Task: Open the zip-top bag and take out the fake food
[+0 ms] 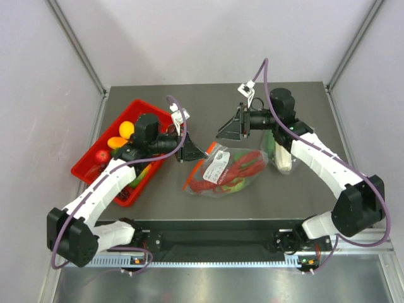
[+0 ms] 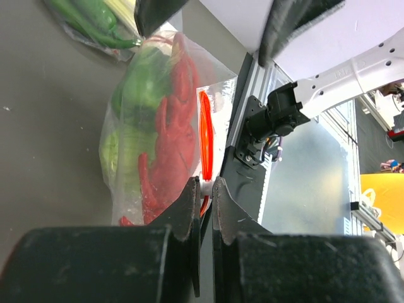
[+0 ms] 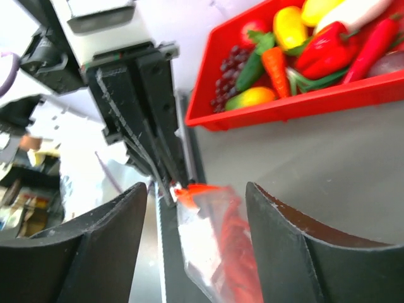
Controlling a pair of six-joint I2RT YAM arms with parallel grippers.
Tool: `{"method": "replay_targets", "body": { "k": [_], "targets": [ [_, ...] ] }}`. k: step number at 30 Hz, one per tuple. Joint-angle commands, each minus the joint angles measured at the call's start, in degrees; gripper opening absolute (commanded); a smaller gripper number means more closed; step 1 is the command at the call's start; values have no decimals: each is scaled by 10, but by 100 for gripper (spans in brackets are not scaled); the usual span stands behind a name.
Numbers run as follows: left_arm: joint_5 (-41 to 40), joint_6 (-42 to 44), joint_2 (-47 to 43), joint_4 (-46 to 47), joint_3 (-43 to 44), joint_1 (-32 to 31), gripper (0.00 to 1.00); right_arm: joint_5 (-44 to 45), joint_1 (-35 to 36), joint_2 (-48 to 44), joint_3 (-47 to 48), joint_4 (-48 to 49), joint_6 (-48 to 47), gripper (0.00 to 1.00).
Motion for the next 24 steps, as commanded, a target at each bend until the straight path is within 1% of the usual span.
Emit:
{"method": "replay_targets", "body": {
  "k": [1, 8, 13, 16, 18, 19, 20, 22, 23, 24],
  "targets": [
    [-1, 0, -10, 25, 35, 3, 0, -71, 1, 3, 32, 10, 0, 64],
    [7, -10, -6, 40, 36, 4, 0, -82, 22, 2, 26, 7, -9, 65],
    [14, -13, -2, 41, 36, 4, 0, -75, 46, 26, 36, 11, -11, 65],
    [15, -14, -1, 41, 37, 4, 0, -71, 59, 40, 46, 9, -16, 65],
    [15, -13, -1, 39, 38, 4, 0, -69, 64, 44, 51, 5, -19, 62],
    [15, -13, -1, 39, 37, 4, 0, -69, 68, 47, 52, -2, -24, 60],
    [15, -13, -1, 39, 36, 4, 0, -65, 71, 48, 53, -2, -29, 53],
    [15, -14, -1, 39, 36, 4, 0, -60, 76, 48, 54, -34, -43, 41],
    [14, -14, -1, 39, 35, 4, 0, -59, 77, 48, 55, -39, -46, 31],
    [14, -14, -2, 39, 33, 4, 0, -59, 77, 48, 55, -45, -50, 27]
  ]
}}
